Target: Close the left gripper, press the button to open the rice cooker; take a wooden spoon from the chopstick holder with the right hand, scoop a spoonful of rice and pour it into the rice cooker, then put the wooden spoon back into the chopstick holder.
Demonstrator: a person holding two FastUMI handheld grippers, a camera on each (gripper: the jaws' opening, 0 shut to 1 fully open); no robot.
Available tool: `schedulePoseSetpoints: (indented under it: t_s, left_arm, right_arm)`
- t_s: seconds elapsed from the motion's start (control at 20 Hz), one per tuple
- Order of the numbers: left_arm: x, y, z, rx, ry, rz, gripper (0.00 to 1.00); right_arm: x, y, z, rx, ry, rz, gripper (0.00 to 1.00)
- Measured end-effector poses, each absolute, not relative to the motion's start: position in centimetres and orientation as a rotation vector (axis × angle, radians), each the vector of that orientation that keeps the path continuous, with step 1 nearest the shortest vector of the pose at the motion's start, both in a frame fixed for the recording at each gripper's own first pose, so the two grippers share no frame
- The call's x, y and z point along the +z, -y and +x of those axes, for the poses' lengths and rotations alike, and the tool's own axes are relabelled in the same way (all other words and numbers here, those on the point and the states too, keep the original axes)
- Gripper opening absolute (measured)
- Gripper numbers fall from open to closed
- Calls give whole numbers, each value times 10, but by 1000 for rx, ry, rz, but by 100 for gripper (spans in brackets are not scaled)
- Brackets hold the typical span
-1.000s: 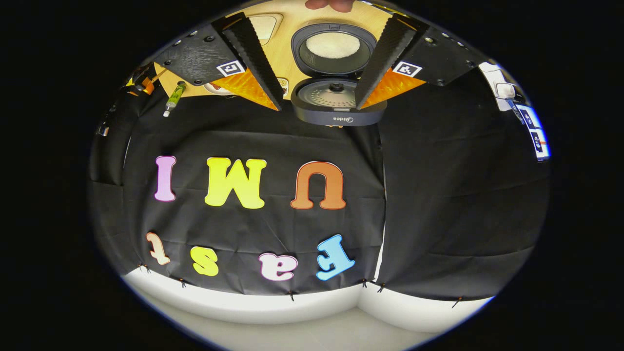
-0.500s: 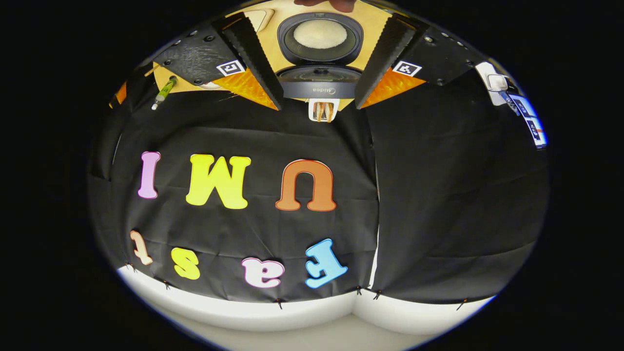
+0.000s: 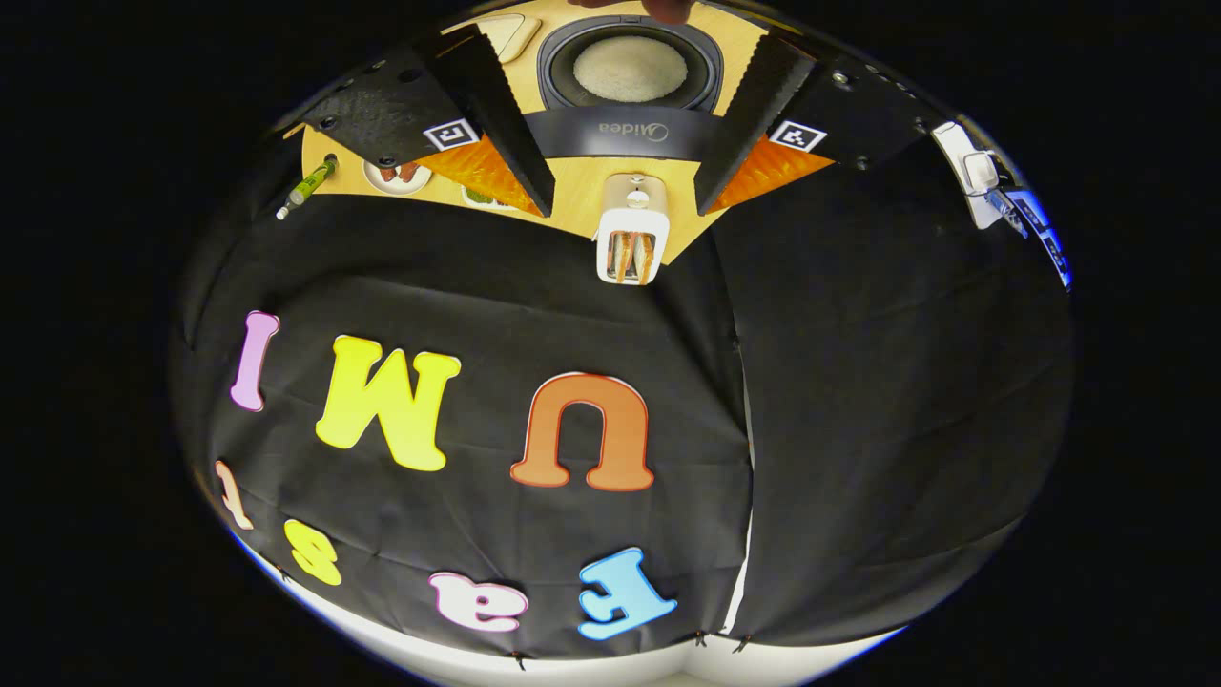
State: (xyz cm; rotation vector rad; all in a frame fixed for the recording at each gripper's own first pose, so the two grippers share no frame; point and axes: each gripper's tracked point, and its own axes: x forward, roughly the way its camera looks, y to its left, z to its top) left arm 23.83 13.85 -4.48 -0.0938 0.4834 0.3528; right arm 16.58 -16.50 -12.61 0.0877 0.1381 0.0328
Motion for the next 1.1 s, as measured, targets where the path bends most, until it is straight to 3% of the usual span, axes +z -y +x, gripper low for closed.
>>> schedulePoseSetpoints:
  t_s: [0.45,1.1]
  left_arm:
    - [-77,-138,236,353,-615,-103,95]
    - [-146,-90,126,277,-602,-170,95]
  right_arm:
    - [-124,146,166,98,-137,81,100]
    - [-102,95,104,171,-140,-28,100]
